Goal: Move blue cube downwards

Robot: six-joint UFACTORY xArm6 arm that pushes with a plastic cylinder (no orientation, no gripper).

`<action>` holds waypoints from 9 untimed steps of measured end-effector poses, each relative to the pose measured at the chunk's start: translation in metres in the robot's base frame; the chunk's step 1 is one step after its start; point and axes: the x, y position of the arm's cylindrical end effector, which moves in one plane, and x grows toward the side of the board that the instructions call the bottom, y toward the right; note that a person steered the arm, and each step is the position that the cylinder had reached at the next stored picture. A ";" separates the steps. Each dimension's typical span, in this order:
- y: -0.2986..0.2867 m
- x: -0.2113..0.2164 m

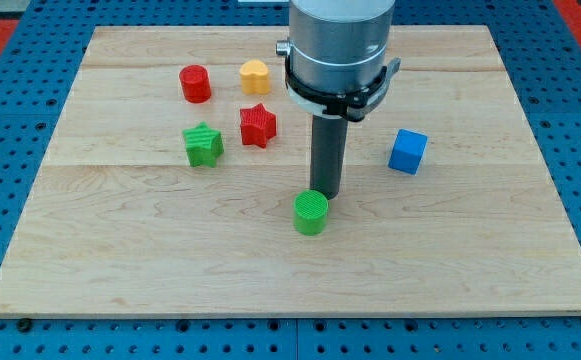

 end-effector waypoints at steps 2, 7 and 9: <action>0.026 0.016; 0.019 0.001; 0.051 -0.080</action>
